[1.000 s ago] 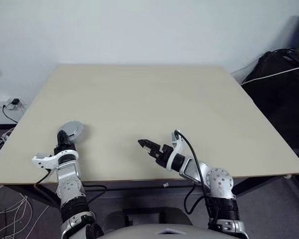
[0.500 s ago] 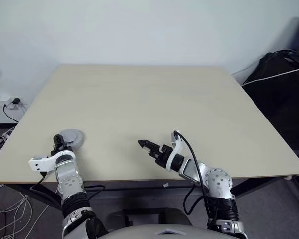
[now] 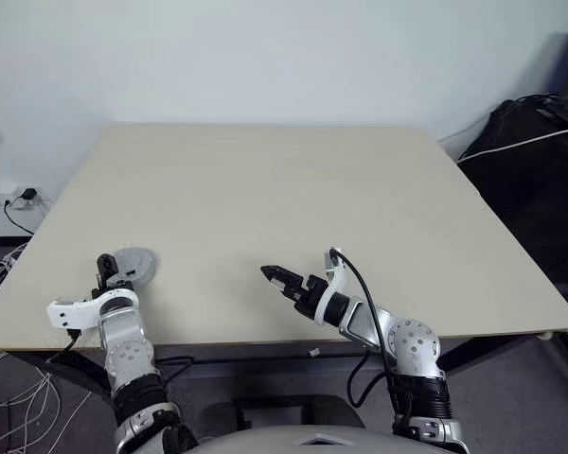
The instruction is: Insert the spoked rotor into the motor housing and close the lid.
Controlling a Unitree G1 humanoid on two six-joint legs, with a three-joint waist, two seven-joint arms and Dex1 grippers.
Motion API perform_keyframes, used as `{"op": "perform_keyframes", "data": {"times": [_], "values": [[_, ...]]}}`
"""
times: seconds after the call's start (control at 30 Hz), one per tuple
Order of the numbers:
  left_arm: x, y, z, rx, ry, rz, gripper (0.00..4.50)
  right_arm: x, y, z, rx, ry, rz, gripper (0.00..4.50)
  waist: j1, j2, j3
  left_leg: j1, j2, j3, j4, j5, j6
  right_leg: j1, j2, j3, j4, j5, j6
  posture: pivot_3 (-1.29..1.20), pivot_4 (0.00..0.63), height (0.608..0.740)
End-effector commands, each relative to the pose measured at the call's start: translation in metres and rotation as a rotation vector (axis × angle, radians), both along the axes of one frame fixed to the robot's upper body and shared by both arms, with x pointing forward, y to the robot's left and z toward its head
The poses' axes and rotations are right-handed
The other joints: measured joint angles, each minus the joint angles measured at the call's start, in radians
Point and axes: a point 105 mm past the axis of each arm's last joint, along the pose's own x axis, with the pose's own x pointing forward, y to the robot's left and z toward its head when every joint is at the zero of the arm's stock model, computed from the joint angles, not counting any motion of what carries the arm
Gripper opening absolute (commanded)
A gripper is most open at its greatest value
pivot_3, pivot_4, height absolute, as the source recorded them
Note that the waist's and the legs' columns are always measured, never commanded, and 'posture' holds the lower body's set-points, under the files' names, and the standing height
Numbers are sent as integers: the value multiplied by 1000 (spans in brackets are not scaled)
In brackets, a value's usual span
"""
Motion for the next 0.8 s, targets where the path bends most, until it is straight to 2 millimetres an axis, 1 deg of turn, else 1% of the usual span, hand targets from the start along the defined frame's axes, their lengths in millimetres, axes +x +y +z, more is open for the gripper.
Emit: {"op": "perform_keyframes", "data": {"times": [0.03, 0.17, 0.27, 0.37, 0.43, 0.57, 0.6, 0.67, 0.73, 0.8], "values": [[-8, -30, 1, -57, -26, -35, 4455, 2, 0, 10, 16, -38, -6, 4500, 1, 0, 0, 0, 0, 0, 0, 0, 0, 0, 0, 0, 0, 0, 0, 0, 0, 740], [-27, -48, -11, -92, 19, -87, 4455, 2, 1, 9, 13, -36, 1, 4500, -1, 3, -2, 1, 0, 1, 0, 0, 0, 0, 0, 0, 0, 0, -1, 0, 0, 740], [-37, -62, -13, -115, 22, -142, 4455, 1, 1, 9, 10, -37, 5, 4500, -2, 3, -2, 1, 1, 1, 0, -1, 2, 0, 0, 1, 0, -1, -1, 0, 0, 740], [-45, -88, -5, -58, -11, -320, 4455, 2, -1, 11, 5, -45, -3, 4500, -1, 5, -2, 2, 1, 1, 0, -3, 4, 0, 0, 1, 1, -3, -5, 0, 0, 740], [-48, -94, -2, -33, -20, -367, 4455, 3, -1, 11, 1, -51, -6, 4500, 0, 5, -2, 2, 1, 2, 0, -3, 4, 0, -1, 1, 1, -3, -6, 0, 0, 740], [-48, -107, 5, 125, -1, -488, 4455, 10, -4, 15, -78, -138, -45, 4500, -1, 9, -3, 3, 1, 3, 0, -3, 5, 0, -1, 2, 1, -4, -6, 0, 0, 740], [-47, -109, 8, 157, -2, -509, 4455, 11, -5, 15, -112, -165, -51, 4500, 1, 10, -3, 3, 1, 3, 0, -3, 5, 0, -1, 2, 1, -4, -6, 0, 0, 740], [-43, -114, 14, 275, 15, -565, 4455, 18, -12, 14, -233, -254, -102, 4500, 0, 11, -2, 3, 1, 2, 0, -3, 5, 0, 0, 1, 2, -4, -6, 0, 0, 740], [-40, -117, 21, 393, 10, -586, 4455, 26, -25, 8, -423, -373, -160, 4500, 0, 12, -3, 4, 1, 2, 0, -2, 4, 0, 0, 1, 2, -4, -7, 0, 0, 740], [-38, -118, 23, 482, 23, -598, 4455, 30, -36, 5, -521, -437, -225, 4500, 0, 12, -3, 4, 0, 3, 0, -3, 4, 1, 0, 2, 2, -4, -7, 0, 0, 740]]}}
